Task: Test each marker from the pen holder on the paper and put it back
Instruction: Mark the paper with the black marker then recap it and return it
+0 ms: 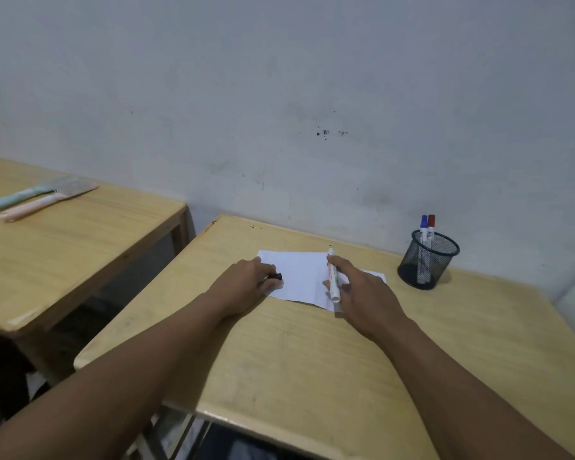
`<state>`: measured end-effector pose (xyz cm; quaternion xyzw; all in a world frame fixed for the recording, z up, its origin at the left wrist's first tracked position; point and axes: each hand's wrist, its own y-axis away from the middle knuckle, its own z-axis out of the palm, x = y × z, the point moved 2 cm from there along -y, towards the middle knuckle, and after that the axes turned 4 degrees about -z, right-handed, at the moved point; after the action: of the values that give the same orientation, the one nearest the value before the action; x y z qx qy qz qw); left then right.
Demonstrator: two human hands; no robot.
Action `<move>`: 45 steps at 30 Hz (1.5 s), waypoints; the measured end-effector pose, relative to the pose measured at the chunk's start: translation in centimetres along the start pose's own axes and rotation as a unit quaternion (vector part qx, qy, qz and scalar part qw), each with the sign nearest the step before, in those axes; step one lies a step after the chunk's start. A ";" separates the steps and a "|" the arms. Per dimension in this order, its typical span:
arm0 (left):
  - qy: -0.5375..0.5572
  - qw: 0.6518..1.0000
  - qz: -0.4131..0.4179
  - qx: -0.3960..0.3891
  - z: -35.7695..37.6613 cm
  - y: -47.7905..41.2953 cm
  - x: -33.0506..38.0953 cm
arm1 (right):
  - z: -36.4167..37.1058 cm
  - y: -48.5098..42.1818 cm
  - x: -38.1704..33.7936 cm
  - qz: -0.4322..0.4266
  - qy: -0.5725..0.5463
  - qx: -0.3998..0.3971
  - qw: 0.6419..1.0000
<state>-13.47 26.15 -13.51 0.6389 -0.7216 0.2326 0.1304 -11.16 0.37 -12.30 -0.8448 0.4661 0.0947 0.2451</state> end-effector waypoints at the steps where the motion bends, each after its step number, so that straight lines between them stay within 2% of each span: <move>1: 0.006 1.000 0.009 -0.006 0.2 0.5 0.5 | -0.4 0.1 -0.2 -0.007 0.001 0.016 1.000; 5: -0.012 0.998 0.051 -0.018 1.4 2.2 2.6 | -1.1 -0.1 -2.0 -0.039 -0.002 0.075 0.996; 7: -0.032 0.998 0.057 -0.002 1.7 2.6 2.9 | -0.7 -0.2 -3.3 -0.045 -0.025 0.075 0.996; 10: -0.042 0.997 0.062 0.017 1.5 2.7 2.8 | 0.6 -0.5 -4.2 -0.026 -0.095 0.043 0.994; 13: -0.024 0.998 0.057 0.007 0.9 2.2 2.2 | 1.8 -0.8 -3.5 0.019 -0.169 0.054 0.984; 15: -0.022 0.998 0.060 0.013 0.6 1.5 1.5 | 2.4 -1.5 -3.4 0.058 -0.264 0.087 0.959; 18: -0.070 0.994 0.072 0.033 0.8 0.9 0.5 | 3.1 -3.9 -4.7 0.129 -0.403 0.123 0.898; 21: -0.091 0.992 0.073 0.050 1.0 1.0 0.2 | 3.3 -6.4 -5.5 0.156 -0.415 0.109 0.890; 25: -0.091 0.992 0.068 0.054 1.0 1.0 0.0 | 4.0 -8.4 -5.2 0.152 -0.418 0.034 0.895; 29: -0.094 0.992 0.065 0.058 1.2 0.7 -0.3 | 5.8 -9.0 -4.3 0.187 -0.493 0.047 0.849; 35: -0.092 0.994 0.033 0.044 1.5 0.7 -0.5 | 6.8 -8.7 -3.3 0.173 -0.449 0.059 0.874; 38: -0.098 0.994 0.031 0.041 1.5 0.7 -0.4 | 6.9 -8.6 -3.5 0.156 -0.412 0.056 0.896; 45: -0.102 0.993 0.035 0.042 1.4 0.7 -0.3 | 6.4 -8.4 -4.1 0.133 -0.364 0.051 0.920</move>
<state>-13.94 25.75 -14.95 0.6387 -0.7425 0.2007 0.0205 -5.98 10.38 -13.49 -0.6686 0.4567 0.4037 0.4259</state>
